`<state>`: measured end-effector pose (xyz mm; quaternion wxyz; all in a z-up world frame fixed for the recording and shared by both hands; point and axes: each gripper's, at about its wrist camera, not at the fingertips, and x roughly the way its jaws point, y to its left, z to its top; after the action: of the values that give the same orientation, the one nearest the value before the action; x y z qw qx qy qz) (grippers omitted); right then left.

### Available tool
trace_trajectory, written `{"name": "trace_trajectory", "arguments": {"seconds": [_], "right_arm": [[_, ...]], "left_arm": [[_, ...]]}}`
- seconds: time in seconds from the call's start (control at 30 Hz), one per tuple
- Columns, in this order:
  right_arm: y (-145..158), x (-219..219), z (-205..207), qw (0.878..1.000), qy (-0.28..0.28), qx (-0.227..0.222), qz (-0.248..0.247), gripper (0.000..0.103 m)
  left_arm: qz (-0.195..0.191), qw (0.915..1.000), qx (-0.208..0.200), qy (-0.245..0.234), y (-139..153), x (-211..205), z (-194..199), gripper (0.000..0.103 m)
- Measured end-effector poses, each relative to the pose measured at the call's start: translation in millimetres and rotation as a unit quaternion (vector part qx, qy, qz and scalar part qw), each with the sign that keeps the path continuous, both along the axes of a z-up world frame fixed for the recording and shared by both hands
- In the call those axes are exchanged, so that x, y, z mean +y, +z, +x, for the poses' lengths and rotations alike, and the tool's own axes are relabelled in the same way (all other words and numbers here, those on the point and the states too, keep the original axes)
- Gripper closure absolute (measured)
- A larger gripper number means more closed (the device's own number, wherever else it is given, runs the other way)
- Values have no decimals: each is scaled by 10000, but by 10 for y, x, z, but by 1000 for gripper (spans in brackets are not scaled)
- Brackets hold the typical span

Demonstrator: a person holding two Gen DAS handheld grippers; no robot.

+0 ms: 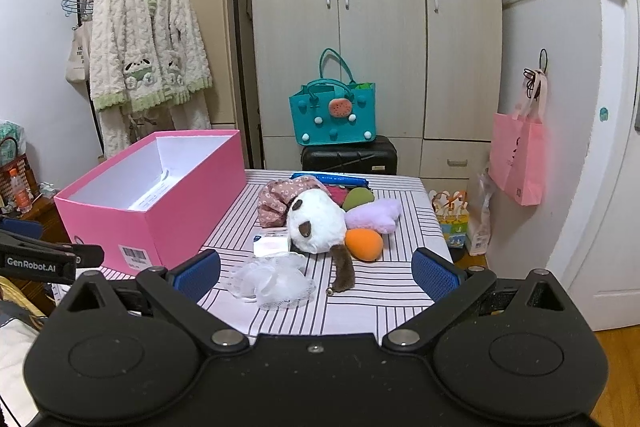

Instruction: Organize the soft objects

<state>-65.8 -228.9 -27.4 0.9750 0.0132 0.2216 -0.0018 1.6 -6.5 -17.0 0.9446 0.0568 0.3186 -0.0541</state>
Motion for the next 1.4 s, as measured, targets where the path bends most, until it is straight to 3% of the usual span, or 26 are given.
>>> {"name": "trace_trajectory", "arguments": {"seconds": [0.23,0.57,0.77,1.4], "right_arm": [[-30,26,-32,9999,96,-131,-14,0],[-11,49,-200,9976,164,-666,-38,0],[-47,63,-224,9975,130,-690,-100,0],[-82,104,-209,9979,116,-600,-217,0]], "left_arm": [[-25,9998,-175,-3,2,7,-35,0],[-501,9969,-601,-75,-12,88,-154,0],[-326,9961,-822,20,-18,83,-182,0],[-295,9966,-772,74,-83,105,-186,0]]}}
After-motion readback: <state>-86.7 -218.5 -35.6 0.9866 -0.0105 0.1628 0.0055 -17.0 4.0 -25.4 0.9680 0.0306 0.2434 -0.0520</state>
